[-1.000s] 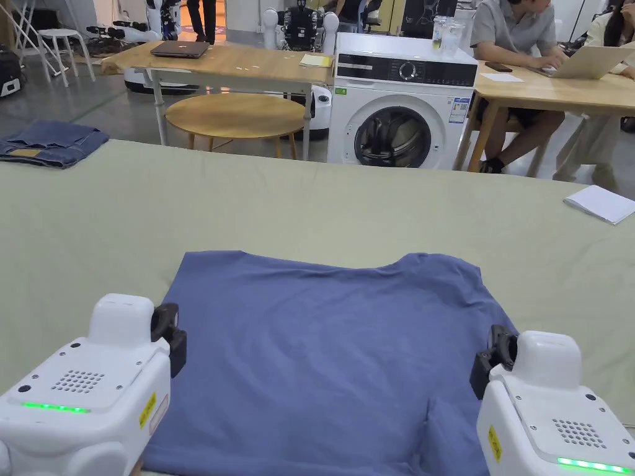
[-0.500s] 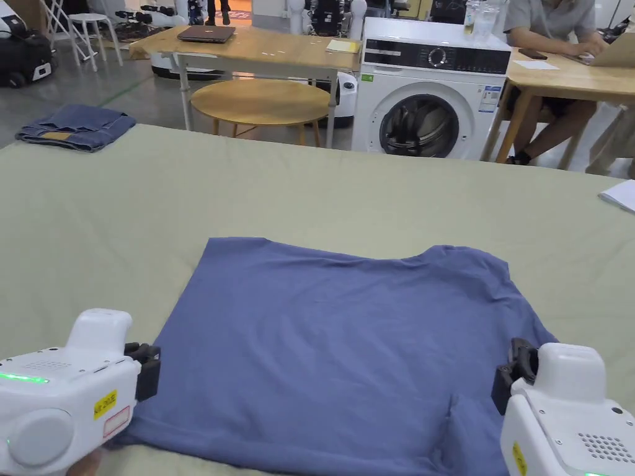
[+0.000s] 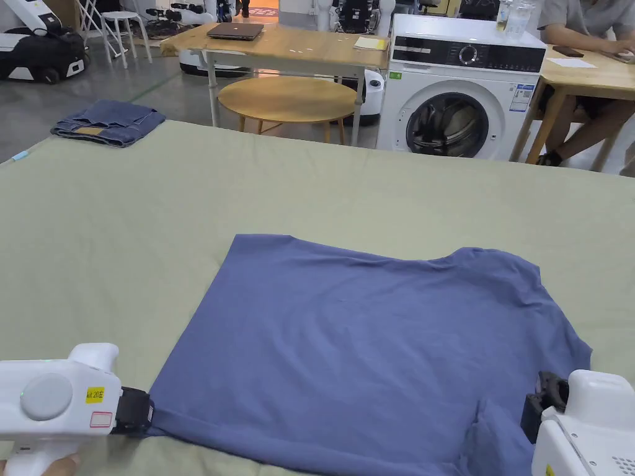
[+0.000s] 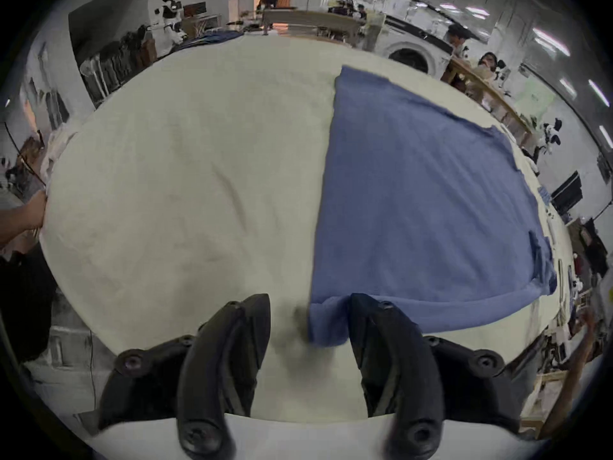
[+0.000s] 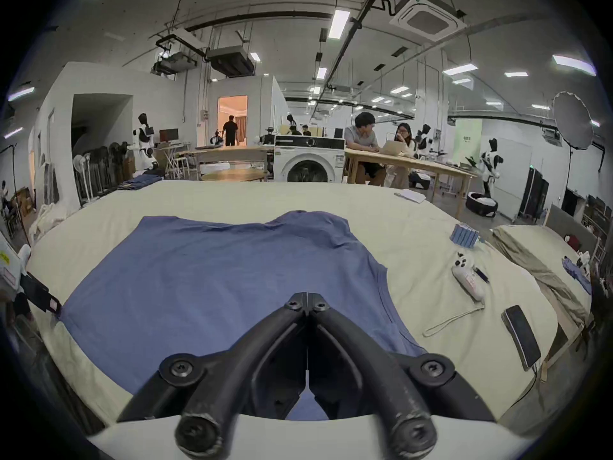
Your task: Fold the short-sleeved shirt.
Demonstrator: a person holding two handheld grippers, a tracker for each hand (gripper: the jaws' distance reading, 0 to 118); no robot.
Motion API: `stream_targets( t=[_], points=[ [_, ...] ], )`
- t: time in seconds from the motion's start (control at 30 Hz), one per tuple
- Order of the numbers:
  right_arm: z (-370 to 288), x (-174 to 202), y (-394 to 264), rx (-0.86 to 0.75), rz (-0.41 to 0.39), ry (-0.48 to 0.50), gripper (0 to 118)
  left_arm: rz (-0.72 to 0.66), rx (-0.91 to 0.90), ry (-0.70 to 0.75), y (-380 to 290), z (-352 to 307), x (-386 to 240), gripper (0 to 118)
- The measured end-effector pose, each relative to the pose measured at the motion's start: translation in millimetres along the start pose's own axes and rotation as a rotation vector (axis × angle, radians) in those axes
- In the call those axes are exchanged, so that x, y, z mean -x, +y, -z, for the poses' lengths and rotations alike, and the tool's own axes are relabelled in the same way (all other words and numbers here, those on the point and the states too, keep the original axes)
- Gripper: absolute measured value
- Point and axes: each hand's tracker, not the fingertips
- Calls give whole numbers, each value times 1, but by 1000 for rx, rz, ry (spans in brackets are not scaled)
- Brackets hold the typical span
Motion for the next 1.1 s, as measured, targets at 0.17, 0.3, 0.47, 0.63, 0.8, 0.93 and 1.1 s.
stream_targets(
  t=[0.17, 0.3, 0.47, 0.63, 0.8, 0.93, 1.1],
  points=[
    [1, -1, -6, 27, -10, 2, 0, -1, 2, 26, -2, 13, -9, 47],
    [0, -4, -12, 44, -4, 7, 0, 42, -35, 50, -8, 10, -21, 26],
    [-3, -18, -18, 78, -1, 1, 0, 91, -40, 25, -8, 16, -24, 0],
    [-6, -65, -9, 192, 39, -13, 4, 86, -50, 1, -9, 8, -18, 0],
    [8, -112, -14, 399, 55, -1, 55, 64, -63, -36, -12, -3, -15, 0],
    [25, -126, -35, 520, 25, -10, 55, 69, -67, -39, -16, -6, -19, 0],
    [43, -120, -67, 637, 43, 32, 42, 63, -60, -42, -18, -5, -20, 0]
  ],
)
